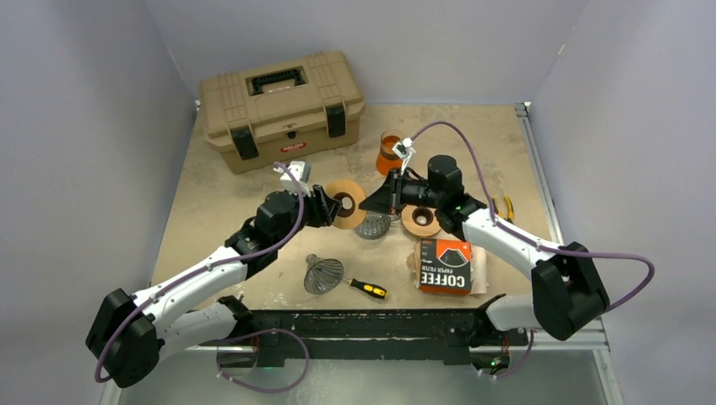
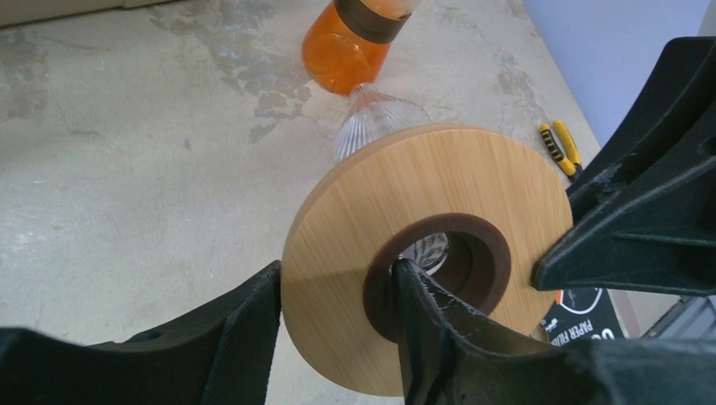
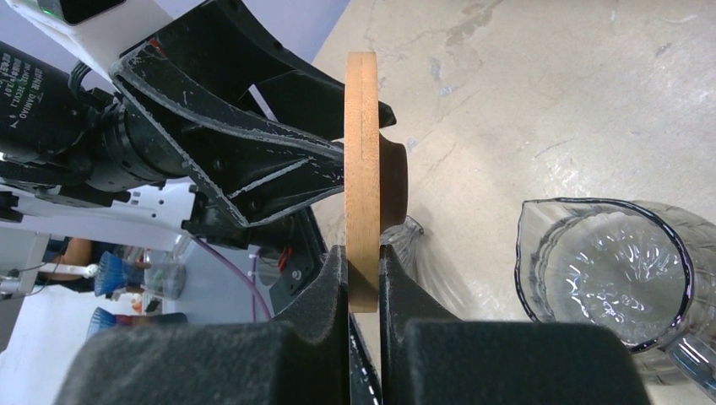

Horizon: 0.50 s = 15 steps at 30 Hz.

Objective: Place the coffee filter in the dripper
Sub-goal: Place the dripper holder onto the coffee server.

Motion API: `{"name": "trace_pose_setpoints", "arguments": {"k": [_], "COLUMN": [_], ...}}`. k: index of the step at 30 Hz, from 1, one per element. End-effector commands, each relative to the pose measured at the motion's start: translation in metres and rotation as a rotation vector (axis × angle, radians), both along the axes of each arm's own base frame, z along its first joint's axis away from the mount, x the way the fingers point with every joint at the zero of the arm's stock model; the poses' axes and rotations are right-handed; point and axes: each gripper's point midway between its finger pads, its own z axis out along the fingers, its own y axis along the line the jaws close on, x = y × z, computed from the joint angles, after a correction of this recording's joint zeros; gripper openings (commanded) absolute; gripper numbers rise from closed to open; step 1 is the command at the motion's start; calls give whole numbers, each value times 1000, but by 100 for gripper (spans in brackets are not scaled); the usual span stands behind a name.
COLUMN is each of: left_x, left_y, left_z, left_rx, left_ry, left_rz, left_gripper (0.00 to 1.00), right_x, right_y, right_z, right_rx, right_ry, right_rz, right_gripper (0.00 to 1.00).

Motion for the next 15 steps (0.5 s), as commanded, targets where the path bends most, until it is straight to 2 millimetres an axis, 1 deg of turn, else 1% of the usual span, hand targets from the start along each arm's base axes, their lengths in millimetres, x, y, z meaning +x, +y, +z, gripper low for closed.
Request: {"name": "trace_pose_setpoints", "arguments": {"k": [1, 2, 4, 9, 15], "left_x": [-5, -5, -5, -7, -10], "left_y": [-14, -14, -15, -16, -16], "left_z": [17, 18, 18, 20, 25], "left_rx": [-94, -103, -117, -149, -172], "left_ry": [-39, -37, -36, -39, -49], "left_rz": [-55, -55, -53, -58, -60], "left_gripper": [51, 51, 55, 70, 86], "right_x": [8, 9, 9, 11, 6], "right_y": [1, 1, 0, -2, -1], "right_z": [24, 23, 21, 18, 18], "right_rx": [5, 0, -6, -31, -27], "right_ry": [-92, -95, -98, -100, -109], "right_rz": [-8, -8, -7, -18, 26], "right_gripper": [0, 0, 0, 0, 0]}}
